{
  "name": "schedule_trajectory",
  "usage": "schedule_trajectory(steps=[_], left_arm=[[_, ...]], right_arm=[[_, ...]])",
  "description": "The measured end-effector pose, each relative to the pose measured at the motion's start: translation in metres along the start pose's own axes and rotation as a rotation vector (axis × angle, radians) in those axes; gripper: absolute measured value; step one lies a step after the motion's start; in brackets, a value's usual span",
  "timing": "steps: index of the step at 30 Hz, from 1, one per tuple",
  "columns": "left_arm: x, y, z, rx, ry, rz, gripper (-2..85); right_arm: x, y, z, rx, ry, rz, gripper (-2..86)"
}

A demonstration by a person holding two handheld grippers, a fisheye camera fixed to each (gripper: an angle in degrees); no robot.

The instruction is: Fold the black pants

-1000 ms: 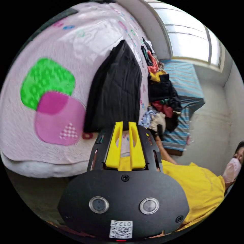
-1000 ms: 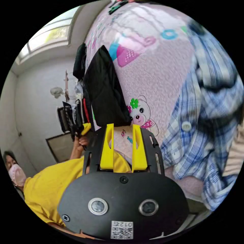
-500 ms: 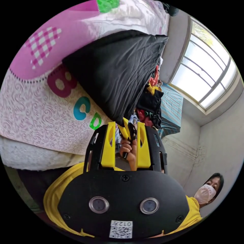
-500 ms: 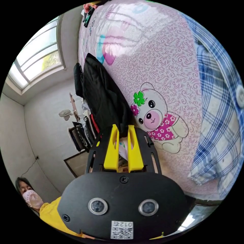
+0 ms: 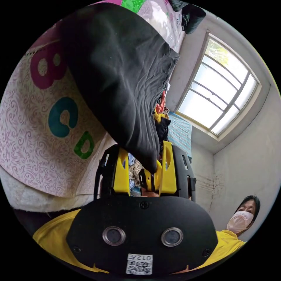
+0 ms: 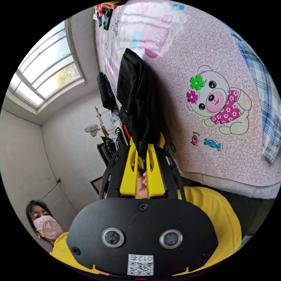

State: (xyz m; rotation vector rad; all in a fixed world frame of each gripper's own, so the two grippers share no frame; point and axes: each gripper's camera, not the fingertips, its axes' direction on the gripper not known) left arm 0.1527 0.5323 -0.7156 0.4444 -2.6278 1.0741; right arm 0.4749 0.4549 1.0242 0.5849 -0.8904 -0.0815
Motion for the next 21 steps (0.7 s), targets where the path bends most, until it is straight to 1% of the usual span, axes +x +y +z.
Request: schedule_trajectory(steps=[3,6,8,9,13,17,21], left_arm=[[0.001,-0.005,0.003,-0.059,-0.006,0.018,9.6],[0.006,-0.009,-0.006,-0.083,-0.037,-0.003,7.9],[0.012,-0.014,-0.012,-0.108,-0.031,-0.007,7.7],[0.018,-0.016,-0.018,-0.117,-0.020,-0.012,7.7],[0.044,-0.029,-0.040,-0.129,0.013,-0.001,7.6],[0.062,-0.040,-0.055,-0.146,0.014,0.015,7.6],[0.066,-0.047,-0.067,-0.204,-0.035,-0.003,7.6]], right_arm=[[-0.004,0.004,0.015,-0.062,0.010,-0.037,5.3],[-0.008,-0.001,0.025,-0.132,0.061,-0.117,7.4],[0.000,-0.016,0.029,-0.207,0.034,-0.117,12.2],[0.003,-0.020,0.028,-0.209,0.021,-0.111,13.8],[0.016,-0.054,0.023,-0.127,-0.103,-0.080,18.4],[0.013,-0.096,0.041,-0.062,-0.202,-0.053,22.7],[-0.007,-0.129,0.063,-0.021,-0.209,-0.080,24.4]])
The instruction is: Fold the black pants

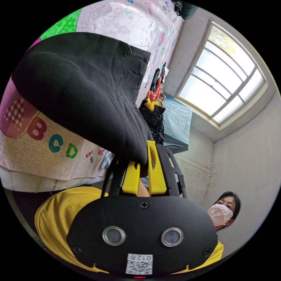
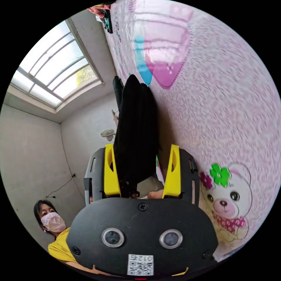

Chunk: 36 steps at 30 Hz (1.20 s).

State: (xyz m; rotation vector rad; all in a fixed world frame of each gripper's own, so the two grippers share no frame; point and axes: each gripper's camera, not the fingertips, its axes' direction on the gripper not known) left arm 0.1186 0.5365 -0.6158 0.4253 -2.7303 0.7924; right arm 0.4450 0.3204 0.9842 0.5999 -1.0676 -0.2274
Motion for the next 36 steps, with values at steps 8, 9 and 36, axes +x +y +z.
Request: schedule_trajectory(steps=[8,9,36], left_arm=[[-0.010,0.004,-0.042,-0.085,-0.039,-0.016,7.6],[-0.012,0.005,-0.051,-0.100,-0.056,-0.014,7.6],[0.060,0.111,-0.363,0.277,-0.038,0.374,7.4]], right_arm=[[-0.030,-0.059,0.058,0.023,0.043,-0.014,20.6],[-0.033,-0.062,0.063,0.008,0.070,-0.022,19.5],[-0.256,0.016,0.376,-0.378,0.026,-0.500,7.0]])
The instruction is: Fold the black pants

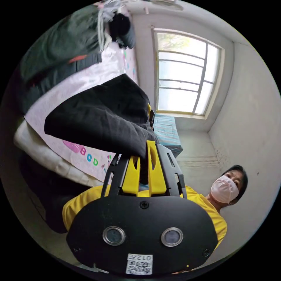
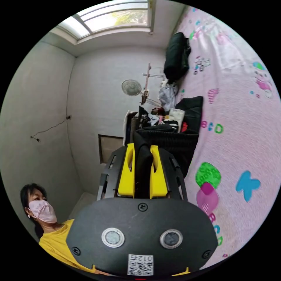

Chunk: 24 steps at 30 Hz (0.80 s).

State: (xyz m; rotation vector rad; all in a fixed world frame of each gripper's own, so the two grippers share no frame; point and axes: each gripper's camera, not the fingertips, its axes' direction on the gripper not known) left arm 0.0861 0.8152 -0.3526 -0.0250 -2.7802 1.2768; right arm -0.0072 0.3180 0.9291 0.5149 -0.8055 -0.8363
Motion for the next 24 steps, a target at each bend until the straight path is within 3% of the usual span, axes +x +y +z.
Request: schedule_trajectory(steps=[5,9,11,14,16,19,24], left_arm=[[0.057,-0.052,-0.135,0.097,-0.078,0.229,7.5],[0.064,-0.103,-0.233,0.159,-0.176,0.319,7.4],[0.032,-0.127,-0.265,0.179,-0.185,0.248,7.2],[-0.077,-0.158,-0.297,0.196,-0.116,-0.062,6.5],[-0.160,-0.161,-0.303,0.152,0.005,-0.264,5.7],[-0.190,-0.154,-0.318,0.216,0.201,-0.237,5.2],[-0.157,-0.156,-0.349,0.257,0.148,-0.163,5.3]], right_arm=[[-0.060,-0.067,0.148,-0.052,-0.159,-0.164,7.2],[-0.055,-0.114,0.246,-0.096,-0.206,-0.179,7.4],[-0.023,-0.142,0.301,-0.151,-0.062,-0.157,7.4],[0.046,-0.156,0.345,-0.184,0.189,0.070,7.2],[0.068,-0.155,0.353,-0.142,0.243,0.128,7.1],[0.071,-0.160,0.365,-0.115,0.188,0.142,7.1],[0.029,-0.186,0.397,-0.211,0.199,0.039,7.2]])
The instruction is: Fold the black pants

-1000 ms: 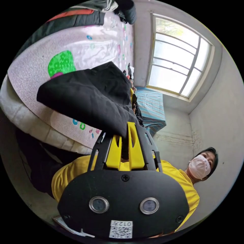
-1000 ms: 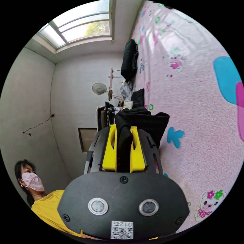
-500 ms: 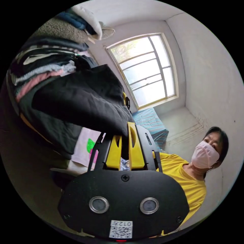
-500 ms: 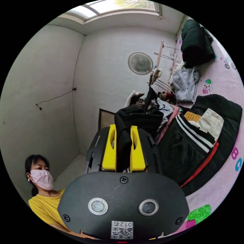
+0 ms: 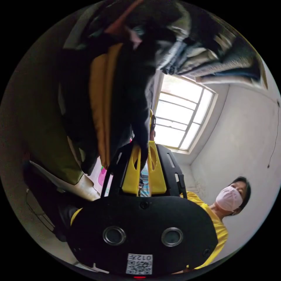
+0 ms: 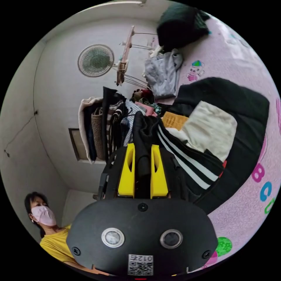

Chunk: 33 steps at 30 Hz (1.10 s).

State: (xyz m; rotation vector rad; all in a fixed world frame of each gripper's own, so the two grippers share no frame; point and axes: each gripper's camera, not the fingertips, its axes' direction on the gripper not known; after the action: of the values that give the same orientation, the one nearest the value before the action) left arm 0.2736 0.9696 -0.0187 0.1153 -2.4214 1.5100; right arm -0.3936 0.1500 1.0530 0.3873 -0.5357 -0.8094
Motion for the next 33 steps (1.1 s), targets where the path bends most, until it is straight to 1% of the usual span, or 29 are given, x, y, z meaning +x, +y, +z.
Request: schedule_trajectory(steps=[2,3,5,7,9,11,12,15,16,17,18,19,20,21,22,25,26,27,29,30,31,33], left_arm=[[0.022,0.000,-0.002,-0.001,-0.048,0.054,5.1],[0.028,-0.001,0.000,-0.013,-0.075,0.064,4.9],[0.023,-0.002,0.007,-0.047,-0.101,0.025,4.6],[0.009,-0.006,0.010,-0.087,-0.105,-0.032,4.0],[-0.001,-0.010,0.003,-0.087,-0.104,-0.037,3.5],[-0.009,-0.011,-0.008,-0.078,-0.100,-0.063,2.9],[-0.011,-0.011,-0.014,-0.081,-0.071,-0.051,2.5],[-0.004,-0.008,-0.027,-0.100,-0.056,-0.012,1.5],[0.000,-0.007,-0.032,-0.121,-0.064,0.004,1.2],[0.003,-0.006,-0.035,-0.128,-0.071,0.009,1.1],[0.013,-0.002,-0.044,-0.096,-0.110,0.028,0.9],[0.032,0.003,-0.057,-0.031,-0.188,0.098,0.8],[0.044,0.005,-0.062,-0.006,-0.237,0.147,0.7],[0.073,0.006,-0.067,0.020,-0.347,0.259,0.7],[0.101,0.003,-0.066,0.027,-0.457,0.367,0.6],[0.155,-0.027,-0.048,-0.009,-0.619,0.561,0.5],[0.163,-0.035,-0.045,-0.001,-0.645,0.588,0.5],[0.176,-0.052,-0.042,0.043,-0.696,0.632,0.5],[0.186,-0.080,-0.038,0.085,-0.771,0.646,0.5],[0.186,-0.102,-0.036,0.069,-0.822,0.619,0.4],[0.182,-0.120,-0.034,0.057,-0.869,0.579,0.4],[0.174,-0.139,-0.037,0.036,-0.894,0.513,0.4]], right_arm=[[-0.025,-0.015,0.006,-0.031,0.072,-0.088,7.4],[-0.027,-0.019,0.008,-0.033,0.091,-0.090,7.5],[-0.021,-0.027,0.015,-0.021,0.151,-0.047,7.5],[-0.010,-0.028,0.021,-0.014,0.161,-0.003,7.6],[0.003,-0.026,0.025,0.008,0.129,0.047,7.7],[0.010,-0.021,0.024,0.078,0.055,0.083,7.2],[0.010,-0.019,0.023,0.099,0.047,0.083,6.9],[-0.010,-0.010,0.005,0.273,0.073,0.049,3.7],[-0.027,-0.004,-0.002,0.336,0.115,-0.018,2.8],[-0.048,0.002,-0.003,0.355,0.165,-0.100,2.2],[-0.059,0.004,-0.001,0.349,0.187,-0.140,1.9],[-0.079,0.010,0.009,0.301,0.218,-0.220,1.6],[-0.097,0.016,0.026,0.223,0.236,-0.295,1.3],[-0.105,0.020,0.037,0.181,0.245,-0.327,1.2],[-0.118,0.028,0.059,0.097,0.265,-0.381,1.1],[-0.134,0.049,0.115,-0.095,0.244,-0.476,1.0],[-0.135,0.057,0.136,-0.174,0.232,-0.496,0.9],[-0.134,0.060,0.144,-0.207,0.231,-0.503,0.9],[-0.126,0.073,0.172,-0.332,0.250,-0.508,0.8],[-0.122,0.076,0.178,-0.372,0.261,-0.507,0.8],[-0.112,0.081,0.185,-0.420,0.316,-0.498,0.7],[-0.101,0.087,0.181,-0.396,0.323,-0.472,0.7]])
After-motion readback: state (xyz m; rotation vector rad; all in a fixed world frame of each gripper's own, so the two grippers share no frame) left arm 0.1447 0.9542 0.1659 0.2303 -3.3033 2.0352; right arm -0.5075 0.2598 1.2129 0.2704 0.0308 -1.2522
